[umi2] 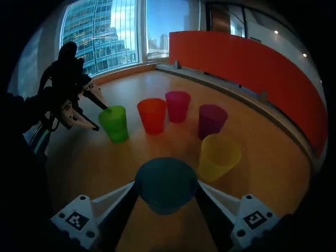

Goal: Pour water

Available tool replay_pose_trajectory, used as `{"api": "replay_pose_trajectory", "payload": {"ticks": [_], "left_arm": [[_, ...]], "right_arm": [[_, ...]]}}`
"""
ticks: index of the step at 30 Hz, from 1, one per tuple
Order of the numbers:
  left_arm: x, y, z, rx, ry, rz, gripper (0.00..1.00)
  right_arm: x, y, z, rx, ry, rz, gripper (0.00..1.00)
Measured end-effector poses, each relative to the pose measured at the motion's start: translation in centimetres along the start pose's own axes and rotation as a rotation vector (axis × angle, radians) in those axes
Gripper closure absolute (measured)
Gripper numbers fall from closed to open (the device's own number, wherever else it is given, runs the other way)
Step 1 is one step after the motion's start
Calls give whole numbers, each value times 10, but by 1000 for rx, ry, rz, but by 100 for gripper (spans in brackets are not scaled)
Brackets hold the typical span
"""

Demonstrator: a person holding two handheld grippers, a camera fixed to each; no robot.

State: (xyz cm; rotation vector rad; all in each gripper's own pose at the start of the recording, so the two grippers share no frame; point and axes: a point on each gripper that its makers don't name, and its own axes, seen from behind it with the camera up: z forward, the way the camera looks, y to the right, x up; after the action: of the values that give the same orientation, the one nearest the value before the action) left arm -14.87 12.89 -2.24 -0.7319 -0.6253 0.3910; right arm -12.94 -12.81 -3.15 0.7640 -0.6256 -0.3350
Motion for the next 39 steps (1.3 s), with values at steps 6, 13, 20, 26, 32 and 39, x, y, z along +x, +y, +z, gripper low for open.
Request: {"api": "replay_pose_trajectory", "payload": {"ticks": [6,13,20,26,32,39], "left_arm": [[5,1,-9,8,27,-21,15],[7,0,-16,23,47,-36,16],[9,3,-19,23,63,-61,16],[16,2,-23,27,80,-74,16],[18,-2,-30,45,98,-84,16],[17,-9,-40,82,123,-105,16]], "right_arm": [[-7,-1,3,-3,-7,-2,8],[-16,-1,2,-16,-15,-15,8],[-24,-2,0,-25,-27,-10,8],[-26,-3,-4,-30,-28,3,0],[-26,-2,-14,-49,-13,11,0],[-26,-1,-35,-78,26,42,0]]}}
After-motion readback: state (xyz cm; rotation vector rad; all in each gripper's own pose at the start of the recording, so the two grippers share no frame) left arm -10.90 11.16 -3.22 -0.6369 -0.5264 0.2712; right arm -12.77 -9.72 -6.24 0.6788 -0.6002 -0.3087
